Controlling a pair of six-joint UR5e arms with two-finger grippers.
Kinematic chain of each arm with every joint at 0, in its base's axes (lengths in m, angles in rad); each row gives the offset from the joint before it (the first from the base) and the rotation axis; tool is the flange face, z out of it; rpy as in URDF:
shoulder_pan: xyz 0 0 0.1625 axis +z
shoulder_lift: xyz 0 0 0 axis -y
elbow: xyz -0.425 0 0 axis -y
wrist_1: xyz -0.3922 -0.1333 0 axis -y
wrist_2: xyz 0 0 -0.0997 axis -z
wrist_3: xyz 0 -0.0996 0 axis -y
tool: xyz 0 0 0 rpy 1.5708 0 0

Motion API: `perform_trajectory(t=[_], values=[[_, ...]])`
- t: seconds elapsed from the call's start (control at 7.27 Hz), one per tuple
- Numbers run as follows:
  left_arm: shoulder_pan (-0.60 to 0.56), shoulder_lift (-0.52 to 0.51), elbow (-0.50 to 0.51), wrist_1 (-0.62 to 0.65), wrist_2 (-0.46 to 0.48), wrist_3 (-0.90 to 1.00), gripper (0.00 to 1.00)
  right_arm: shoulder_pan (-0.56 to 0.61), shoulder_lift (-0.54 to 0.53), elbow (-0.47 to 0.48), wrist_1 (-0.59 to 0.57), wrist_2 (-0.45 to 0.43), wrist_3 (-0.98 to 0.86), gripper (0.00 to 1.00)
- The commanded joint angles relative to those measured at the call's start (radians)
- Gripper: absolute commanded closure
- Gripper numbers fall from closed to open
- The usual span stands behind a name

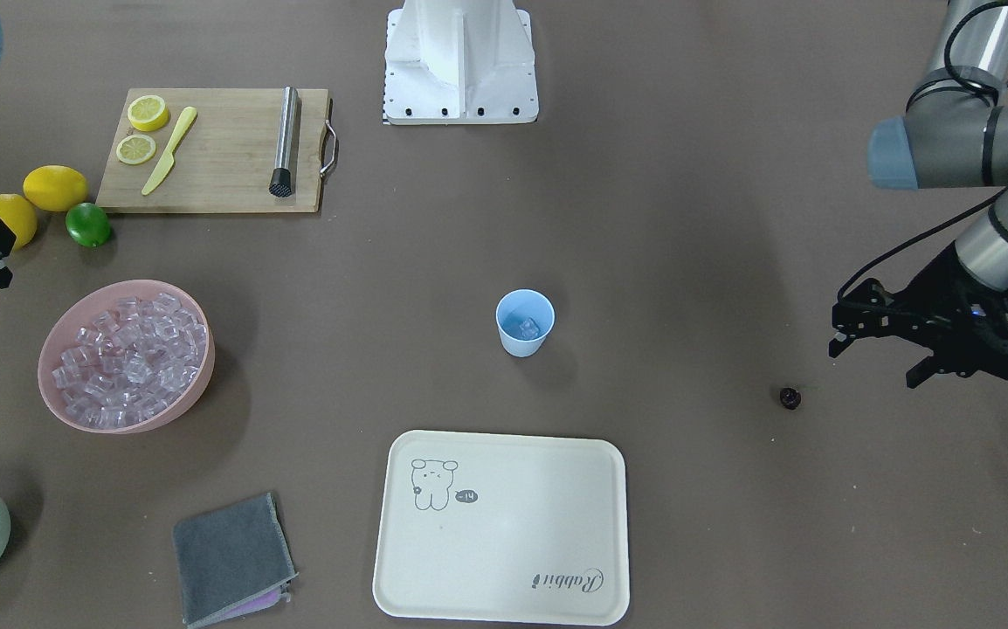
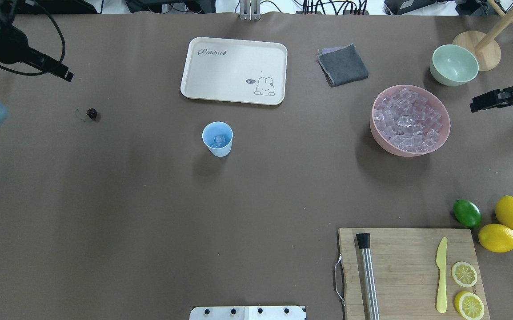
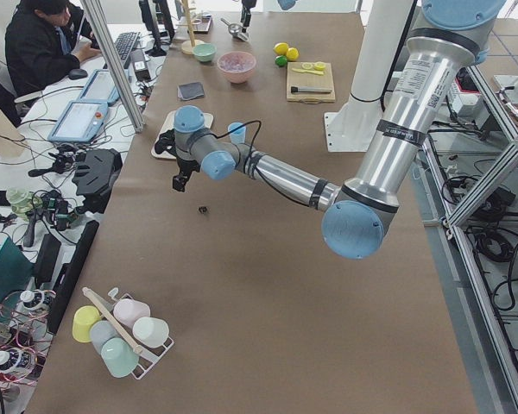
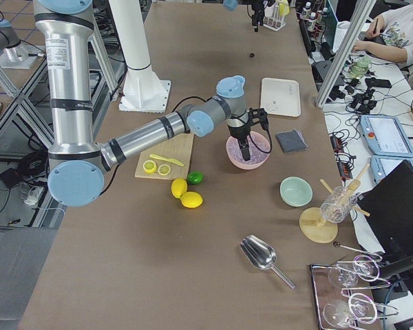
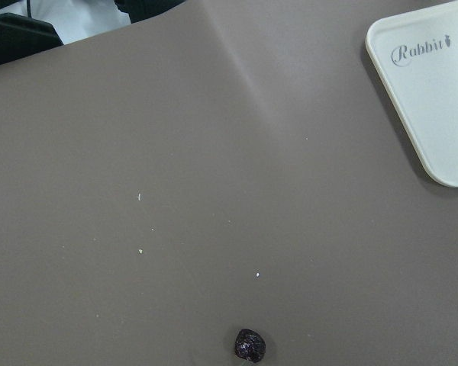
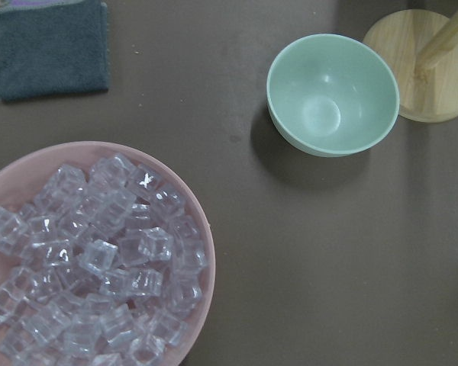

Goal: Put ice and cherries in cup
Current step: 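Lower the left gripper onto the dark cherry and grasp it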

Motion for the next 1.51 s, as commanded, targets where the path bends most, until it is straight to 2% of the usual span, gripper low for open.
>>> perform_trajectory(t=[0.0,0.14,0.28,0.41,0.55,1.38], values=[[0.112,-0.008,0.038,-0.007,0.099,0.007,0.03,0.010,-0.050,0.004,0.011,0.002,-0.015,0.00],[0.117,-0.005,0.068,-0.043,0.099,0.008,0.04,0.008,-0.051,0.001,0.011,-0.001,-0.015,0.00],[0.118,-0.005,0.148,-0.110,0.099,0.069,0.08,0.008,-0.049,0.002,0.011,-0.003,-0.015,0.00],[0.117,-0.012,0.227,-0.161,0.100,0.133,0.08,0.007,-0.046,-0.001,0.011,-0.007,-0.015,0.00],[0.115,-0.024,0.253,-0.169,0.101,0.132,0.08,0.007,-0.042,-0.001,0.013,-0.009,-0.015,0.00],[0.121,-0.061,0.276,-0.166,0.096,0.131,0.12,0.005,-0.038,-0.006,0.013,-0.024,-0.015,0.00]])
